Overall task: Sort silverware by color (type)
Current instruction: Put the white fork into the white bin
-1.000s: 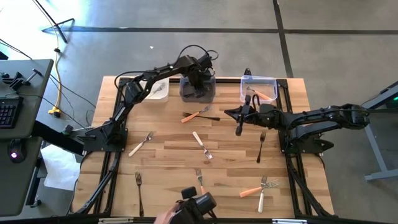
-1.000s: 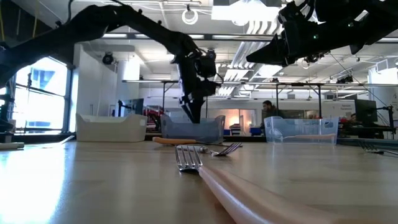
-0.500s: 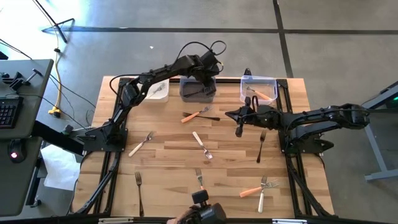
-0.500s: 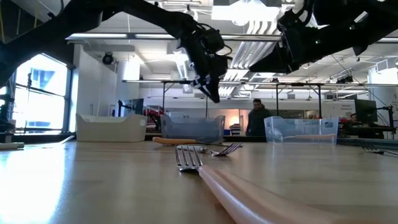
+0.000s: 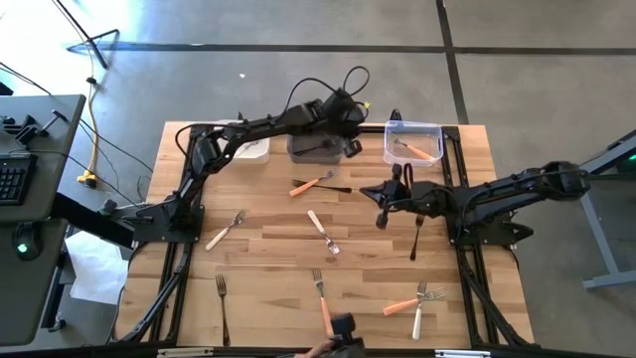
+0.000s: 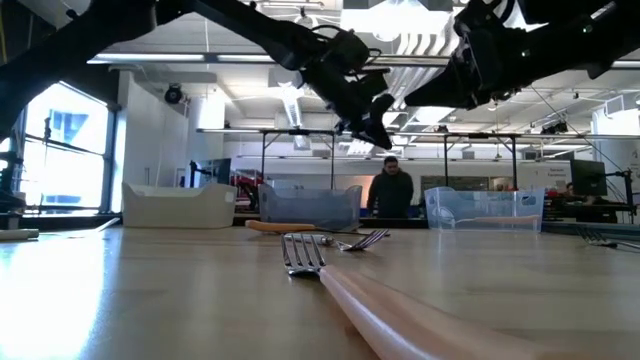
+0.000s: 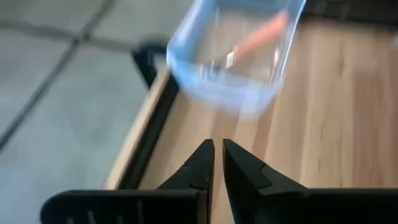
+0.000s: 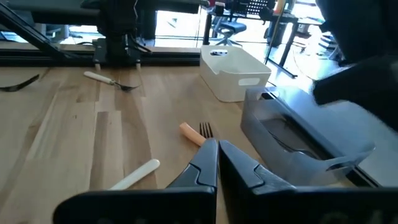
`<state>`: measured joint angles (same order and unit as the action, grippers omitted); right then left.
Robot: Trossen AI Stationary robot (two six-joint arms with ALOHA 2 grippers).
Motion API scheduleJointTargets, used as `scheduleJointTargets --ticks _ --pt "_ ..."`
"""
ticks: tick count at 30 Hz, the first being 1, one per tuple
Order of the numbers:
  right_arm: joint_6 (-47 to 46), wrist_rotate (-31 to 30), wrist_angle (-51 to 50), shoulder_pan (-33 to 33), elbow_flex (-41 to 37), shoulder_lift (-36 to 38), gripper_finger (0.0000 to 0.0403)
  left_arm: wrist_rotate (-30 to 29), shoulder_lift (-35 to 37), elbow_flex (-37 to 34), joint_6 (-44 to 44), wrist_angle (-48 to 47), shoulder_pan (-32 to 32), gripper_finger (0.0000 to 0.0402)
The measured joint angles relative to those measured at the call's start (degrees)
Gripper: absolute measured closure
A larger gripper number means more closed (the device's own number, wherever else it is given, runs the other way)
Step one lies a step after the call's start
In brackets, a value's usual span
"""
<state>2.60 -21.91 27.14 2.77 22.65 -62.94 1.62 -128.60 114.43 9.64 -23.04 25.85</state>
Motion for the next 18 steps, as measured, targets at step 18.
scheduleJointTargets --ticks 18 --pt "-4.3 5.82 23.15 1.69 -11.62 1.68 0.0403 2.55 25.4 -46.61 -5.14 51.46 -4.99 0.0378"
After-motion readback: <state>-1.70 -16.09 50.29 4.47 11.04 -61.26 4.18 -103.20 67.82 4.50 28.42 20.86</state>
